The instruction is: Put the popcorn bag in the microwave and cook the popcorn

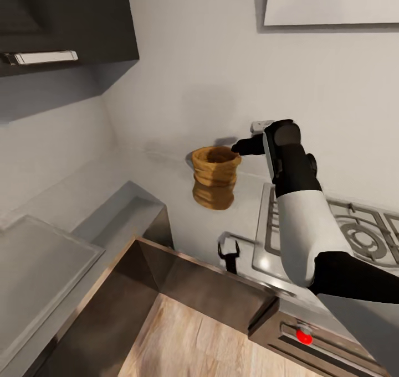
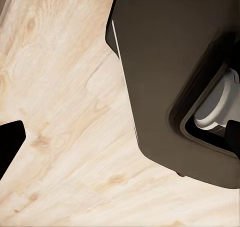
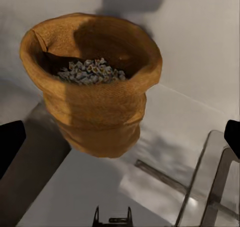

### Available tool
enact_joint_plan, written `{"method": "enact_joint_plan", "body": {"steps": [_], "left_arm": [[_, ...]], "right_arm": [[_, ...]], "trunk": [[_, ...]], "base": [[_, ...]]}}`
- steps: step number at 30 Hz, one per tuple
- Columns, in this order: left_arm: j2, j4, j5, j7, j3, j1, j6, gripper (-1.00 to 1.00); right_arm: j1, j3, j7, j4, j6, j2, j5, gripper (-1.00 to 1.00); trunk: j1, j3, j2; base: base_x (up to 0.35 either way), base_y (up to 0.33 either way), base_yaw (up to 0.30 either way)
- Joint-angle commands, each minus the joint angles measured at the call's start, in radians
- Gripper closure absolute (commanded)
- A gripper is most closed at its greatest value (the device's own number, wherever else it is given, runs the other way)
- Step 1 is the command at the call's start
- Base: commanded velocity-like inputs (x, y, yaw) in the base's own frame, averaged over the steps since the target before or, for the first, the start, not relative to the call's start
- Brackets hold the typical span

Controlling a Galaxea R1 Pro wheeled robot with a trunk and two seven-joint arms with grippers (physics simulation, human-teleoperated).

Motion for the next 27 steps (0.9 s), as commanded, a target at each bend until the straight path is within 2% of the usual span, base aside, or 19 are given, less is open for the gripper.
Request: {"method": "enact_joint_plan", "body": {"steps": [1, 7, 10, 11, 14, 23, 27], "left_arm": [[0.000, -0.001, 0.003, 0.002, 0.002, 0.000, -0.003, -1.00], [0.000, -0.001, 0.003, 0.002, 0.002, 0.000, -0.003, -1.00], [0.000, -0.001, 0.003, 0.002, 0.002, 0.000, -0.003, -1.00], [0.000, -0.001, 0.003, 0.002, 0.002, 0.000, -0.003, -1.00], [-0.001, -0.001, 0.004, 0.002, 0.002, 0.000, -0.003, -1.00], [-0.002, -0.001, 0.004, 0.005, 0.003, 0.000, -0.003, -1.00], [-0.002, -0.001, 0.003, 0.002, 0.002, 0.000, -0.003, -1.00]], "right_arm": [[-0.001, -0.004, 0.009, -0.002, 0.003, 0.001, 0.010, -1.00], [-0.001, -0.006, -0.026, 0.005, 0.003, 0.001, 0.010, -1.00], [-0.001, -0.005, -0.096, 0.030, 0.003, 0.001, 0.012, -1.00], [-0.001, -0.007, -0.128, 0.066, 0.003, 0.001, 0.013, -1.00], [-0.001, -0.010, -0.154, 0.122, 0.003, 0.001, 0.015, -1.00], [-0.001, -0.012, -0.158, 0.124, 0.003, 0.001, 0.016, -1.00], [-0.001, -0.013, -0.158, 0.114, 0.003, 0.001, 0.016, -1.00]], "trunk": [[0.001, -0.002, -0.002], [0.001, -0.002, -0.002], [0.001, -0.002, -0.002], [0.001, -0.002, -0.002], [0.001, -0.002, -0.002], [0.001, -0.002, -0.002], [0.001, -0.002, -0.002]], "base": [[0.056, 0.000, 0.103], [0.013, 0.000, 0.023], [0.000, 0.000, 0.000], [0.000, 0.000, 0.000], [0.000, 0.000, 0.000], [0.002, 0.000, 0.000], [0.168, 0.000, 0.000]]}}
